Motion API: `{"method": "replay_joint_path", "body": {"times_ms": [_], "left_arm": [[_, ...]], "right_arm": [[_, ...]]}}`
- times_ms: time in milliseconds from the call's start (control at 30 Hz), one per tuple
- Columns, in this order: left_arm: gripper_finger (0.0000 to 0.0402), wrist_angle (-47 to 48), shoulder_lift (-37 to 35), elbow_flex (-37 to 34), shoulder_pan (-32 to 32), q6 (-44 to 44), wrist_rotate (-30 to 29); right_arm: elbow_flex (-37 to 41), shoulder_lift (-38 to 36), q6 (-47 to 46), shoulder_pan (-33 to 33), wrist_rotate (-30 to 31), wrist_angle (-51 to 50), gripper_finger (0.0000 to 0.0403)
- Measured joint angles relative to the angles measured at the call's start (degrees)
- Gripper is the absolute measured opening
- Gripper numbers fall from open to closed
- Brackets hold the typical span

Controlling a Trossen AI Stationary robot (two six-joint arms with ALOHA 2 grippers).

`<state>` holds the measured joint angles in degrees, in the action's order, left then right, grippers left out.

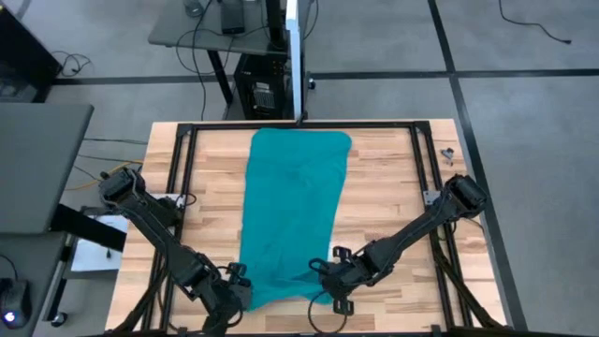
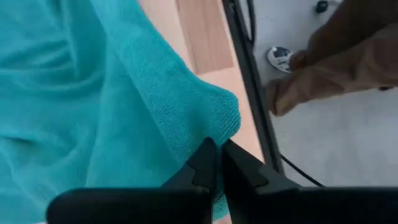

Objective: Roll towel
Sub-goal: Prepare the towel

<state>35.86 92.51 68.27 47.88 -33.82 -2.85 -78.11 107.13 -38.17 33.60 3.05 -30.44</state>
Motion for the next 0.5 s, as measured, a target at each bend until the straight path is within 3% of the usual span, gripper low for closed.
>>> {"method": "replay_joint_path", "body": {"times_ms": [300,500], "left_arm": [[0.0004,-0.28,2.34,-0.07,3.66,0.37,2.85],[0.0004,-1.22,7.31,-0.09,5.10,-0.42,9.39]], "right_arm": [[-0.37,-0.02,-0.26,4.29,-2.61,5.20,0.0000],[-0.39,-0.01,-10.83,6.52,-2.85,9.32,0.0000]]}}
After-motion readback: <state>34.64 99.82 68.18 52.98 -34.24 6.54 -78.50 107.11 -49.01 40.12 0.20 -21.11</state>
